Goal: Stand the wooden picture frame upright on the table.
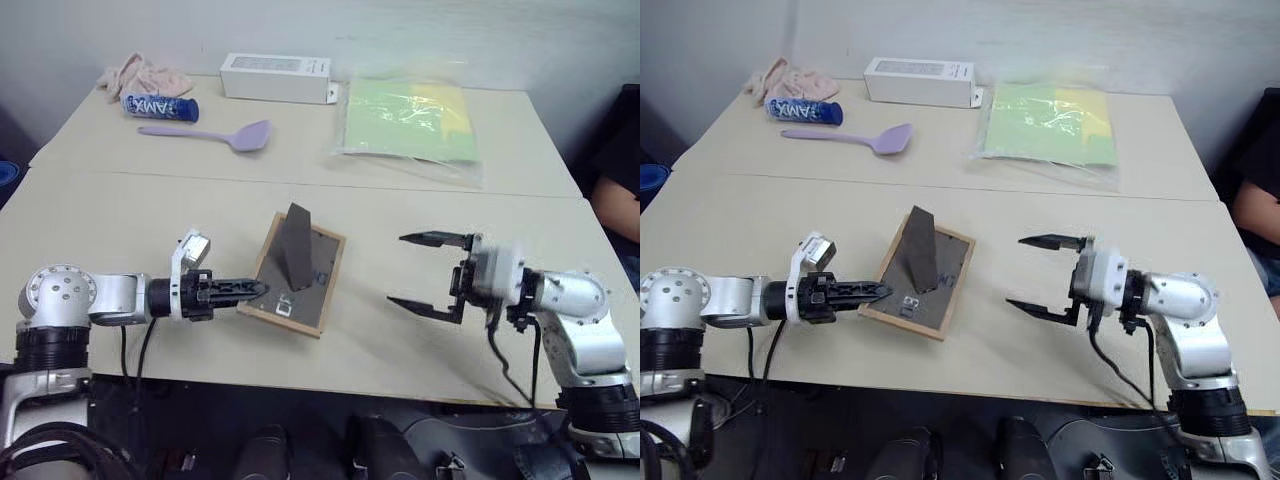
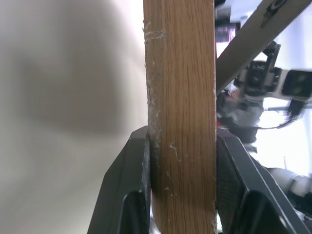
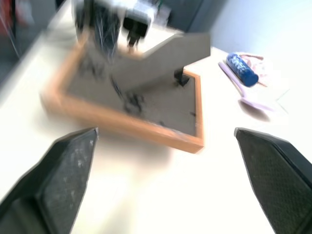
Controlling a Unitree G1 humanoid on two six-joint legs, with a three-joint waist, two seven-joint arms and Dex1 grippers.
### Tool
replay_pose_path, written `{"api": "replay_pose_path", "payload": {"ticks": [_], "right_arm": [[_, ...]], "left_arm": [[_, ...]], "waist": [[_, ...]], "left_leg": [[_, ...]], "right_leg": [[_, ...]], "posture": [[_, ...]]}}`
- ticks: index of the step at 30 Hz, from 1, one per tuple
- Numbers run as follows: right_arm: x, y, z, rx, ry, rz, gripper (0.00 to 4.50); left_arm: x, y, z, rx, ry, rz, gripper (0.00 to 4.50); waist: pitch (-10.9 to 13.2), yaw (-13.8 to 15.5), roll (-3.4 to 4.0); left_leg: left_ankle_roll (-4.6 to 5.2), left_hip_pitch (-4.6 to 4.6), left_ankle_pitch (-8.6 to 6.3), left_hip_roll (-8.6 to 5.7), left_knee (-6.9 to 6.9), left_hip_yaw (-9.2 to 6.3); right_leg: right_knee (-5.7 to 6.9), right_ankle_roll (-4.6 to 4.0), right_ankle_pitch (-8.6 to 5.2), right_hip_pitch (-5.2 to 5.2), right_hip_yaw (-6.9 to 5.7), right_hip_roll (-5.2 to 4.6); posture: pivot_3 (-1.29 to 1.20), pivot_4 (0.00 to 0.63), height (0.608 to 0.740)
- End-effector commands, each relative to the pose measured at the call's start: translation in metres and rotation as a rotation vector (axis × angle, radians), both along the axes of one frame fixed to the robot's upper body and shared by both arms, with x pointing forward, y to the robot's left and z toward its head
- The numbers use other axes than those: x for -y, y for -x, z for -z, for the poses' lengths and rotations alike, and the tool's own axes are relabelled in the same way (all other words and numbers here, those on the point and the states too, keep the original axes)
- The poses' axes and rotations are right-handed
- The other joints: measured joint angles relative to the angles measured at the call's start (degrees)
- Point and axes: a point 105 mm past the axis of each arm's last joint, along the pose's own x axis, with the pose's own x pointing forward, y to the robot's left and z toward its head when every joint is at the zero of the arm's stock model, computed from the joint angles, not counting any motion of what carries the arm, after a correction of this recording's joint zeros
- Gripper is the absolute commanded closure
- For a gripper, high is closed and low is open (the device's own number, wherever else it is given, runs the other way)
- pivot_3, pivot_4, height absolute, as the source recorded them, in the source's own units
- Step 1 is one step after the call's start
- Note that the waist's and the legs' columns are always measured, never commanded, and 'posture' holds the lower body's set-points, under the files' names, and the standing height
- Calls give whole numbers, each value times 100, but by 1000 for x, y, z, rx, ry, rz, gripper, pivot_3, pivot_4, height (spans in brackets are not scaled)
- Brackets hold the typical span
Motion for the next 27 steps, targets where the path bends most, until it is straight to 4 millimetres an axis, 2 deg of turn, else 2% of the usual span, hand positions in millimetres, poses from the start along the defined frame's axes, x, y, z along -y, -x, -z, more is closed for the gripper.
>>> {"api": "replay_pose_path", "payload": {"ticks": [1,8,11,14,20,22,23,25,27], "right_arm": [[-14,-4,-4,290,50,-28,39],[-36,-16,7,472,66,-55,39],[-40,-24,10,472,37,-14,39],[-45,-28,10,538,24,2,633],[-47,-34,8,593,-15,37,2701],[-48,-34,8,596,-25,35,2854],[-48,-33,6,611,-34,34,2885],[-48,-32,2,623,-56,37,3217],[-49,-31,-8,644,-103,44,3240]], "left_arm": [[13,3,-20,-6,111,77,3233],[24,10,-24,-29,103,123,3233],[25,9,-27,-13,100,108,3233],[26,7,-30,6,82,105,3233],[25,9,-36,25,75,121,3233],[25,9,-37,50,69,105,2523],[24,7,-39,61,74,94,2307],[24,6,-41,78,85,84,1695],[18,7,-47,112,83,60,1183]], "waist": [[0,-15,0],[0,-128,0],[1,-126,0],[1,-125,0],[1,-134,0],[0,-130,0],[1,-130,0],[1,-129,0],[1,-137,0]], "left_leg": [[-1,0,1,0,3,0],[-7,0,7,3,4,-5],[-8,0,8,4,9,-5],[-9,0,9,4,16,-5],[-10,-1,9,3,18,-3],[-11,0,10,3,17,-4],[-12,-1,10,3,18,-5],[-11,-1,11,3,20,-4],[-11,-1,11,3,20,-4]], "right_leg": [[4,0,0,0,0,0],[30,-2,-1,-2,-4,1],[33,-4,-2,-2,-2,0],[33,-5,-3,-2,-2,0],[38,-5,-3,-2,-2,3],[39,-5,-3,-2,-2,5],[38,-5,-3,-2,-3,5],[38,-5,-3,-2,-2,4],[39,-5,-3,-2,-2,4]], "posture": [[0,150,740],[0,150,740],[0,150,740],[0,150,740],[0,150,740],[0,150,740],[0,150,740],[0,150,740],[0,150,740]]}}
